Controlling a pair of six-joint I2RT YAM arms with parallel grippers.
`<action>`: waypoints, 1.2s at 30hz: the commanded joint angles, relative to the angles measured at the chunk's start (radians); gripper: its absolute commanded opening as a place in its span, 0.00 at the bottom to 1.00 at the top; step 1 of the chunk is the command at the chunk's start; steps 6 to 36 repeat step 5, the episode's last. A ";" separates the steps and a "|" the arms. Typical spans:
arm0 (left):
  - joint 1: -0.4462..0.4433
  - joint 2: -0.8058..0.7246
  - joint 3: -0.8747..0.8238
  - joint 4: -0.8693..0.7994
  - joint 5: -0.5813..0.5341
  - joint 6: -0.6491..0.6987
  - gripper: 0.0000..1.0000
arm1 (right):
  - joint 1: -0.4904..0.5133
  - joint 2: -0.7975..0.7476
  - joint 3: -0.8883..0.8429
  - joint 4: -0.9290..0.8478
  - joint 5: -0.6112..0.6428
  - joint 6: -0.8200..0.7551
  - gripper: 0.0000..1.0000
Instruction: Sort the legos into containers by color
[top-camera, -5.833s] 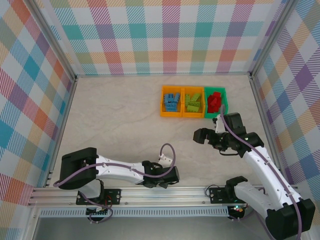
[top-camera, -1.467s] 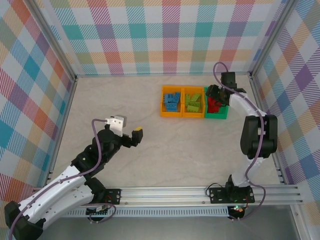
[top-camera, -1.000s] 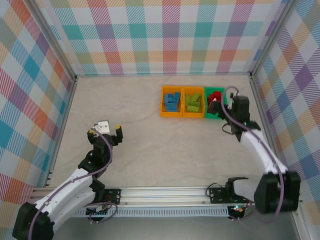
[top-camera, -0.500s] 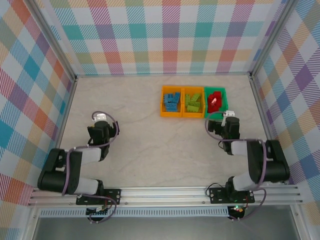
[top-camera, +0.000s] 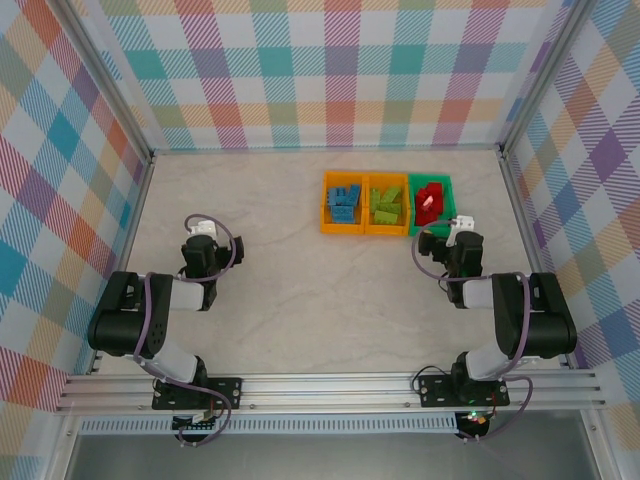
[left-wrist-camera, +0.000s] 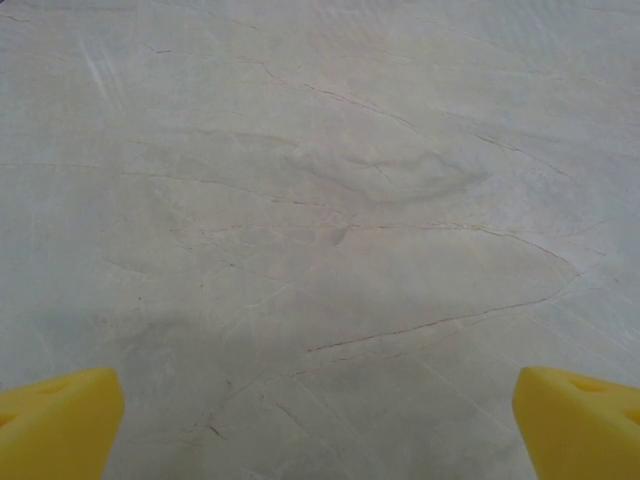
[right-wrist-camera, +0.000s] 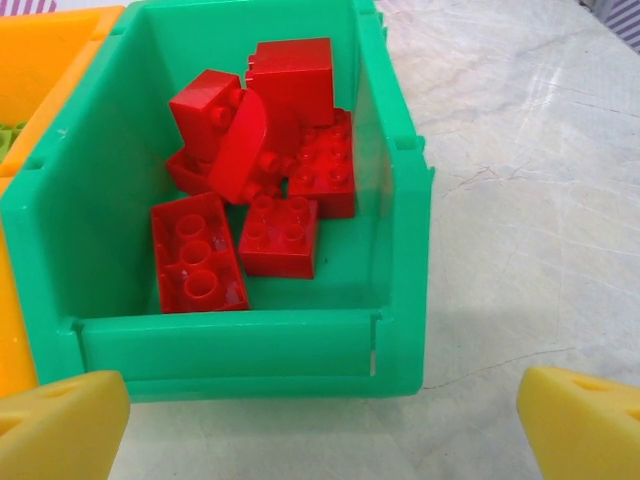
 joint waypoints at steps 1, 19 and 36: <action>-0.005 -0.002 0.018 0.045 0.020 0.018 1.00 | -0.004 0.000 0.029 0.026 -0.074 -0.033 1.00; -0.005 -0.001 0.019 0.045 0.019 0.018 1.00 | -0.004 -0.014 0.008 0.048 0.006 -0.001 1.00; -0.005 -0.001 0.019 0.045 0.019 0.018 1.00 | -0.004 -0.014 0.008 0.048 0.006 -0.001 1.00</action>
